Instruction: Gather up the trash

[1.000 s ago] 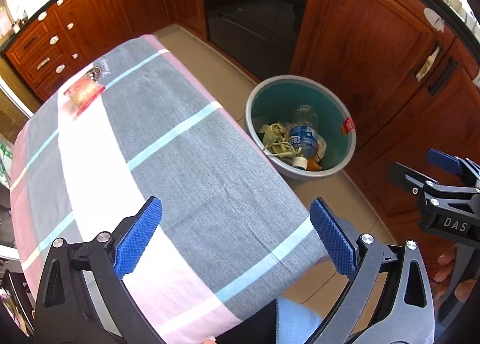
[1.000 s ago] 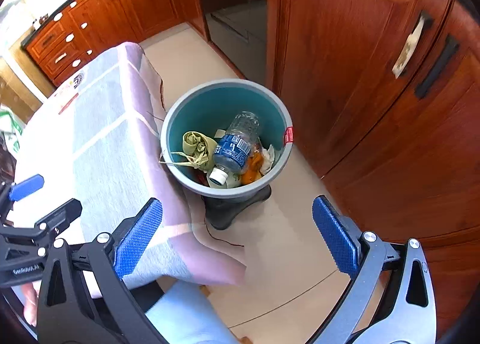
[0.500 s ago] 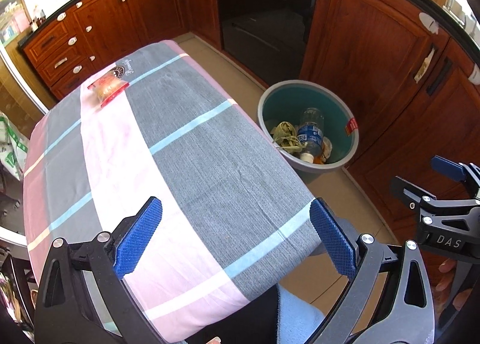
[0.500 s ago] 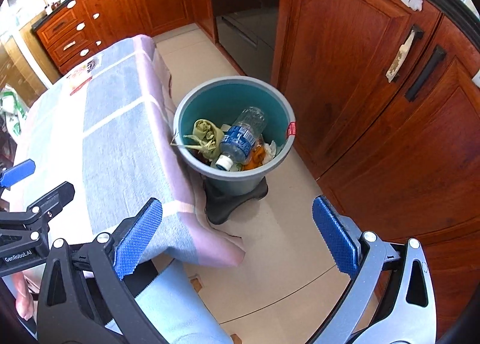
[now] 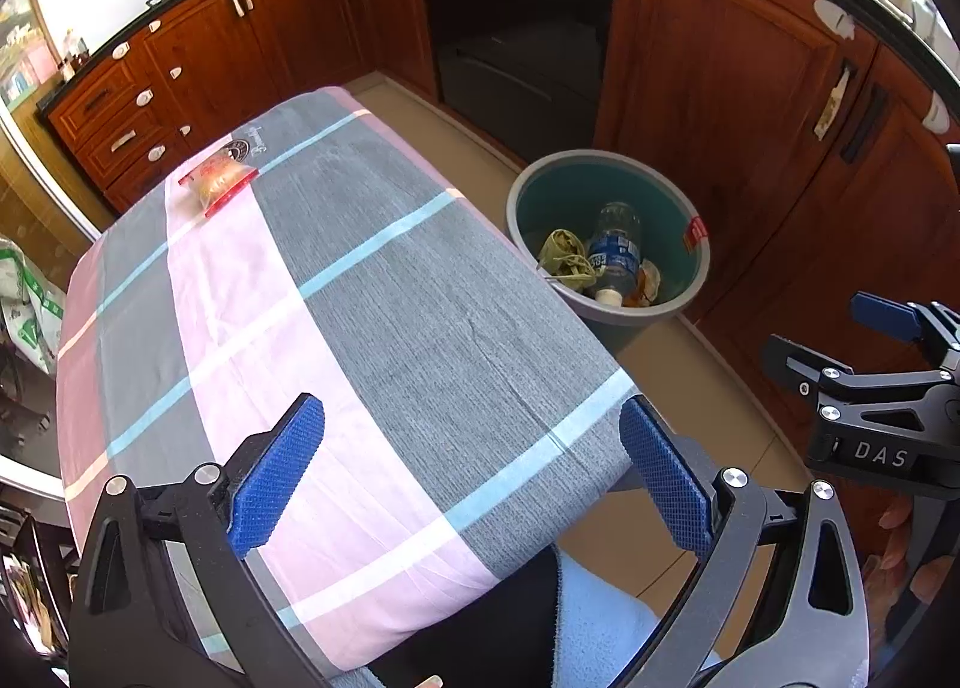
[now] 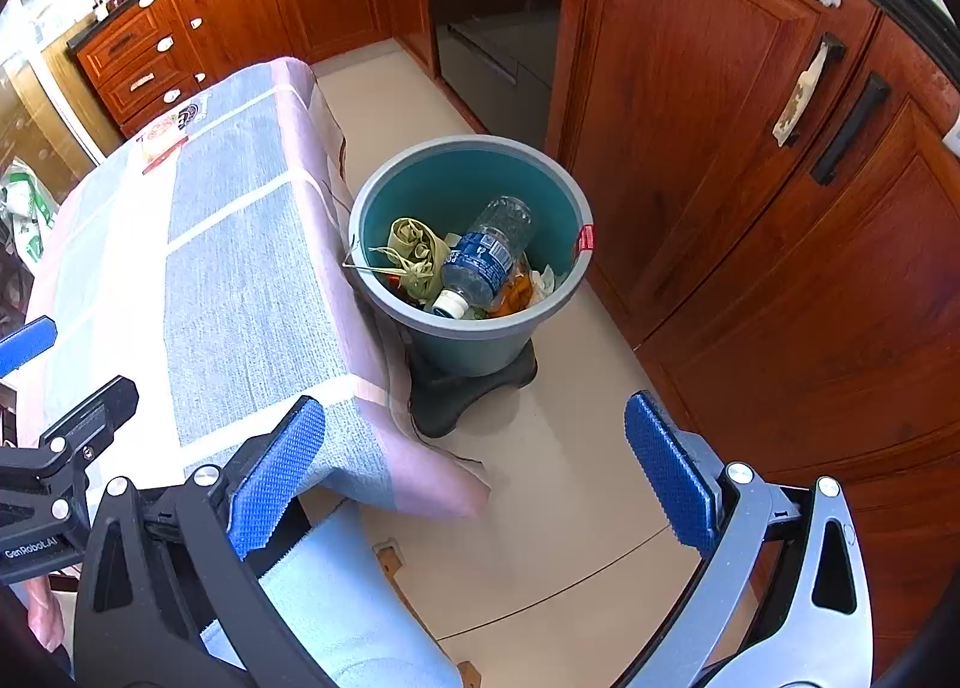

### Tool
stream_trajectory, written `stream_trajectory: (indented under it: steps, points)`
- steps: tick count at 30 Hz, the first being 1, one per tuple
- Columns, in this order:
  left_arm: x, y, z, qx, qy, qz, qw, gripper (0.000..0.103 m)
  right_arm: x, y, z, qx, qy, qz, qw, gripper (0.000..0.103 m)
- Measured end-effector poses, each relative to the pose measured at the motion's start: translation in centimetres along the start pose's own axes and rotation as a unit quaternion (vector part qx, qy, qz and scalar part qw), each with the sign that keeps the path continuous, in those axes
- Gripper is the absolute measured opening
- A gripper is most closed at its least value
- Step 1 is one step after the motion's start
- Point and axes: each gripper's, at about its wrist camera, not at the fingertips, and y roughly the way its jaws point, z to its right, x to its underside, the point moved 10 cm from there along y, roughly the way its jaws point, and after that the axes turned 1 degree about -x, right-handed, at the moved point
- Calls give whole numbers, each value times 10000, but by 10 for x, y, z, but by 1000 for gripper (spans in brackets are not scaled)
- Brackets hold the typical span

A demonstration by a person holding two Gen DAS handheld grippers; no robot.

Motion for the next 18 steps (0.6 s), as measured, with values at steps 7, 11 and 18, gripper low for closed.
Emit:
stream_trajectory:
  steps: [7, 11, 18]
  points:
    - [3, 2, -3, -17, -23, 2, 10000, 99, 2, 10, 0, -40, 49, -119, 9999, 96]
    - [5, 6, -6, -7, -72, -28, 10000, 99, 3, 15, 0, -37, 62, -185, 9998, 96]
    - [6, 6, -9, -14, -107, -15, 9999, 99, 5, 18, -2, -20, 44, -229, 9997, 96]
